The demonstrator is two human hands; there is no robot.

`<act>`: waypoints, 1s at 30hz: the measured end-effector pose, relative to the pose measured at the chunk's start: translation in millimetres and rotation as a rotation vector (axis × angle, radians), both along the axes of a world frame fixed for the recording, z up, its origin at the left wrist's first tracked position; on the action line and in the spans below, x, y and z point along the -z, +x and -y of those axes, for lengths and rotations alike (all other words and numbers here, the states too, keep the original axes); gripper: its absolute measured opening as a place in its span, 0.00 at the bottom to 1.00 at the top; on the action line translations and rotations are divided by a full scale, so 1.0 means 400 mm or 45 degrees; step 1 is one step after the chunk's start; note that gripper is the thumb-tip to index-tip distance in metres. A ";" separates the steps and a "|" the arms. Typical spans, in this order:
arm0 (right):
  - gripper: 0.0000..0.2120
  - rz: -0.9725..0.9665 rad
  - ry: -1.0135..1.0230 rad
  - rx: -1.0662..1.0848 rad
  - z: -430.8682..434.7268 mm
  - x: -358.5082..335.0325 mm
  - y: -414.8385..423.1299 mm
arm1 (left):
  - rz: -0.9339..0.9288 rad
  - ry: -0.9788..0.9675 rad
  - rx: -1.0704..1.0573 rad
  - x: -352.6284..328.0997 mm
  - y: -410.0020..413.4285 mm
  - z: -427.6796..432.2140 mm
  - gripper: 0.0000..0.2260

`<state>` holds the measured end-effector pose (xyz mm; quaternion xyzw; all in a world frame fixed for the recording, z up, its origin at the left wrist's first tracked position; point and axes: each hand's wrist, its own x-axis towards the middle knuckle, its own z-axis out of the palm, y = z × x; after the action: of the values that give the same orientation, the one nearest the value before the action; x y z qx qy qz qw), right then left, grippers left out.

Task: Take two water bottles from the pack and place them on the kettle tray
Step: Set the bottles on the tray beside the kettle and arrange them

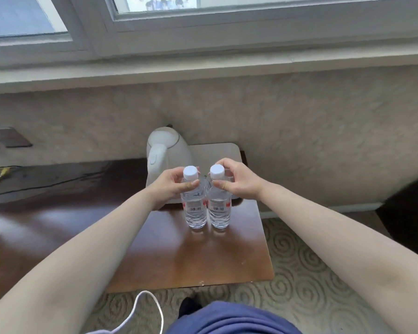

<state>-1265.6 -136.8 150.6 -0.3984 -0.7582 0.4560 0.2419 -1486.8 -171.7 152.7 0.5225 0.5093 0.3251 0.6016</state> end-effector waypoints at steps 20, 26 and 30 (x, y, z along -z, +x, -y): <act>0.18 0.047 -0.100 0.164 0.072 0.075 -0.035 | 0.037 0.178 0.022 0.094 -0.015 0.021 0.21; 0.48 0.150 -0.252 0.228 0.088 0.093 -0.005 | -0.067 0.149 0.208 0.139 -0.054 0.035 0.37; 0.43 0.169 -0.314 0.284 0.097 0.108 -0.001 | -0.106 0.099 0.199 0.167 -0.076 0.027 0.32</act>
<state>-1266.1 -175.7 107.4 -0.5358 -0.6620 0.4885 0.1898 -1517.4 -182.4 85.7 0.5967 0.4785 0.2747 0.5826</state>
